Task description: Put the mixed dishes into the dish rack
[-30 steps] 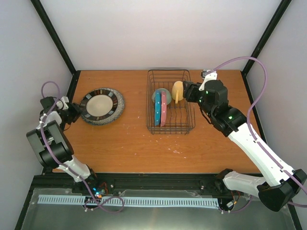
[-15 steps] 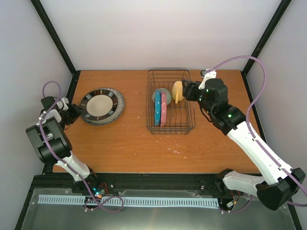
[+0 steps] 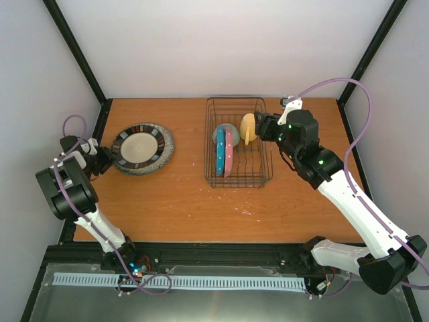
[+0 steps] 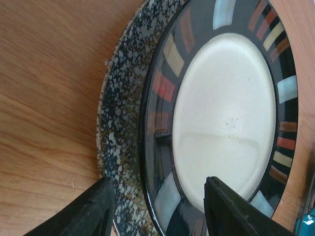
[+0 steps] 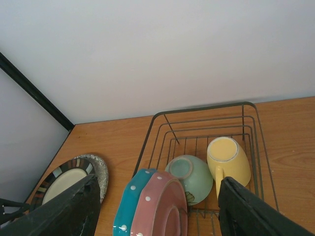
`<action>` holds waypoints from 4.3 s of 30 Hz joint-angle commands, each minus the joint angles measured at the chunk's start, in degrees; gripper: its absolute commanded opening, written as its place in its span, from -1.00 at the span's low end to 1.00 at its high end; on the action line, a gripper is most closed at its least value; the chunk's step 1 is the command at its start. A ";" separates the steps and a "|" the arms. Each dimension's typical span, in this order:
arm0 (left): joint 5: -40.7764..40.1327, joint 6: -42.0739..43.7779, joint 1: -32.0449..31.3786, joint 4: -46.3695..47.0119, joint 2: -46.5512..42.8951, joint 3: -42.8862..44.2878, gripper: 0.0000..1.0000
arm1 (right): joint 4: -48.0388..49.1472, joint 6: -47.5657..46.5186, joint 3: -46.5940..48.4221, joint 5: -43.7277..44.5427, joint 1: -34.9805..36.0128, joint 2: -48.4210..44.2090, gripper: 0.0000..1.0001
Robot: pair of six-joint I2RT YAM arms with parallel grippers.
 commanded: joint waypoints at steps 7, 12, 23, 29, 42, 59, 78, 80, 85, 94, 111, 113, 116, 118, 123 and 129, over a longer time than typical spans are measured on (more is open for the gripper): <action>1.60 1.18 -0.64 1.30 2.60 3.15 0.00 | 1.67 -0.41 1.36 -0.11 -0.61 0.11 0.30; 2.60 0.84 -1.96 2.09 4.64 3.97 -0.09 | 1.67 -0.59 1.29 0.19 -0.62 -0.08 0.30; 2.26 -0.21 -5.08 2.76 8.72 6.20 -0.12 | 1.64 -1.21 1.19 0.51 -0.97 -0.52 0.30; 2.39 -0.47 -6.20 3.45 10.85 6.06 -0.36 | 1.67 -1.26 1.12 0.35 -1.27 -0.61 0.31; 4.46 -0.31 -6.58 4.14 10.69 5.57 -0.99 | 1.97 -0.87 0.67 -0.50 -1.42 -0.66 0.30; 21.31 -5.41 -6.56 12.59 -8.54 2.03 -0.99 | 3.83 -2.58 2.33 -12.50 -1.73 3.45 0.25; 37.38 -18.53 -9.69 19.77 -30.39 4.66 -0.99 | 8.59 2.20 14.21 -60.57 -3.80 24.31 0.54; 38.57 -19.73 -10.25 20.05 -32.25 4.68 -0.99 | 8.37 2.31 16.01 -63.19 -3.79 26.14 0.54; 39.55 -22.27 -10.47 21.02 -37.07 3.05 -0.99 | 12.54 5.20 17.32 -66.21 -3.78 27.78 0.54; 40.68 -27.46 -11.24 25.83 -40.18 1.37 -0.99 | 22.73 14.05 17.41 -72.43 -3.76 29.86 0.54; 31.22 -28.00 -26.27 28.81 -35.90 2.25 -0.99 | 28.06 18.31 19.38 -76.19 -2.03 31.52 -0.36; 31.16 -27.93 -26.67 28.86 -35.60 2.41 -0.99 | 28.33 18.40 19.22 -76.18 -1.98 31.38 -0.79; 30.83 -27.67 -27.02 28.69 -35.29 2.51 -0.99 | 29.07 18.63 19.15 -76.14 -1.93 31.14 -0.95; 30.38 -27.07 -27.06 27.81 -35.10 2.75 -0.99 | 29.84 18.94 18.73 -75.85 -1.87 30.63 -0.94; 26.59 -23.17 -27.18 21.43 -34.66 4.19 -0.67 | 29.55 18.43 17.97 -72.39 -2.06 28.92 -0.94; 19.93 -17.28 -27.15 12.75 -34.26 7.00 0.33 | 27.88 17.88 17.34 -67.77 -2.89 27.31 -0.95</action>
